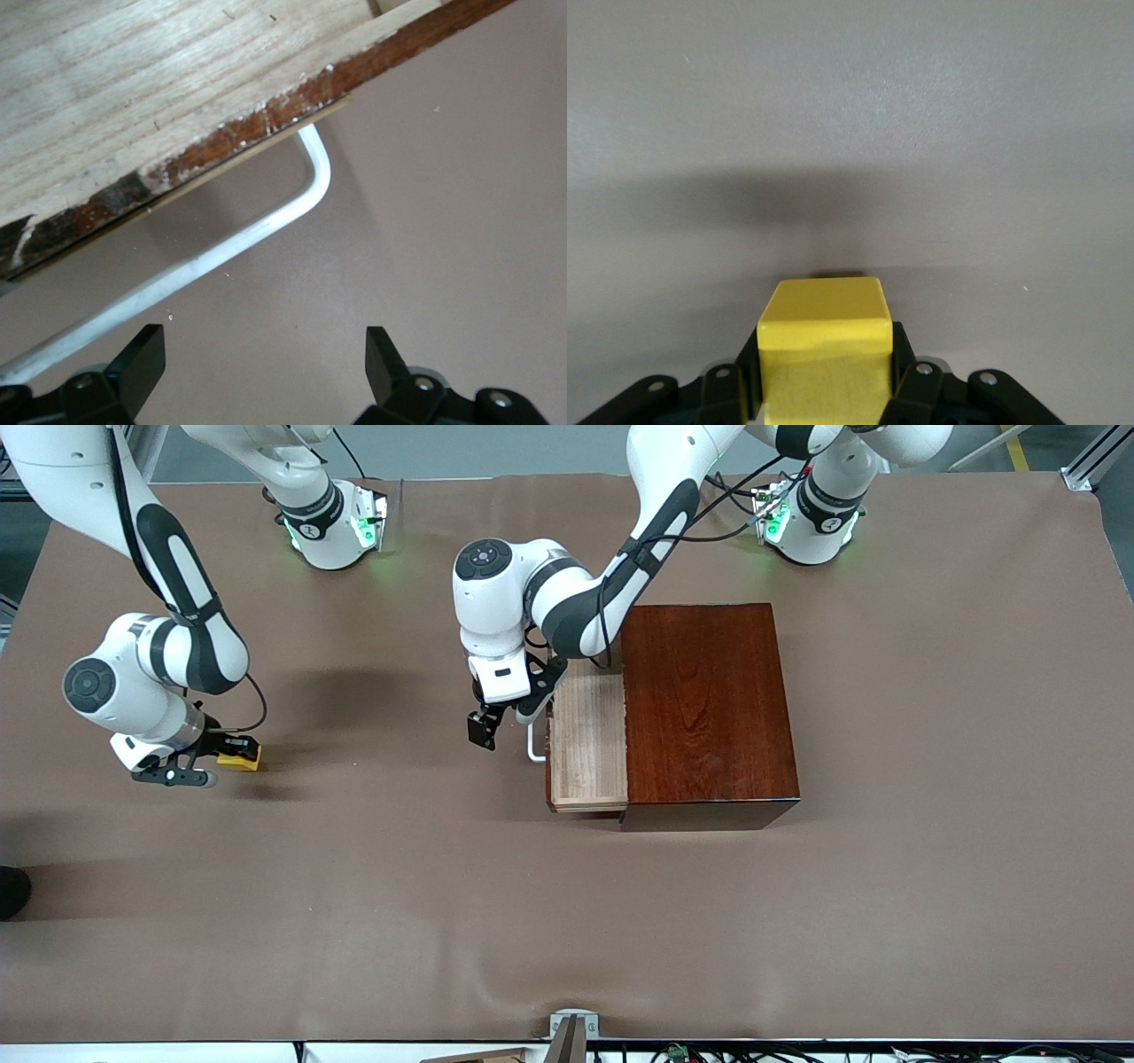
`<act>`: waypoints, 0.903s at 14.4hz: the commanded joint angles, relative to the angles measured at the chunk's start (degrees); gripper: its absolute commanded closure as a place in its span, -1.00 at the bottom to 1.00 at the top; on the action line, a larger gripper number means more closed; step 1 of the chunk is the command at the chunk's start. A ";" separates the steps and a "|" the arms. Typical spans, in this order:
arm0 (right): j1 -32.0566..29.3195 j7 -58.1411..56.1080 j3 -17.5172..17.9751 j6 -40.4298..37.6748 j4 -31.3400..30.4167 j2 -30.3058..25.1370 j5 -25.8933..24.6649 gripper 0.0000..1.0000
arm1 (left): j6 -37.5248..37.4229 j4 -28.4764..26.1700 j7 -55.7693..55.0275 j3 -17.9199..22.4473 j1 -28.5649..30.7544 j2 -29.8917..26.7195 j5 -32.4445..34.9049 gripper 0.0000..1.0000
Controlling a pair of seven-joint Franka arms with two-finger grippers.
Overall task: Open drawer, take yellow block, close drawer
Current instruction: 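Close the drawer with the left gripper while the right gripper holds the block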
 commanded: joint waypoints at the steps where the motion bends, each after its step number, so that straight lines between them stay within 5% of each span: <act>1: -1.12 -0.09 0.63 3.19 -2.06 0.50 0.32 0.91 | -2.72 1.10 -1.51 0.69 -0.46 0.51 1.09 -1.00; 4: -1.03 0.78 0.72 3.72 -2.06 1.21 0.93 0.63 | -6.76 1.10 -1.07 0.87 -0.11 0.25 1.17 -1.00; 7: -0.76 2.37 0.72 3.63 -1.80 1.21 1.11 -0.40 | -10.36 1.01 -0.19 0.96 0.59 -0.28 1.79 -1.00; 8: -0.76 2.37 0.72 3.63 -1.71 1.12 1.11 -0.89 | -11.68 1.01 -0.02 0.96 0.94 -0.45 1.96 -1.00; 13: -0.68 2.02 0.81 2.76 -1.10 0.25 1.11 -1.00 | -17.13 1.01 0.95 0.96 2.70 -1.24 2.14 -1.00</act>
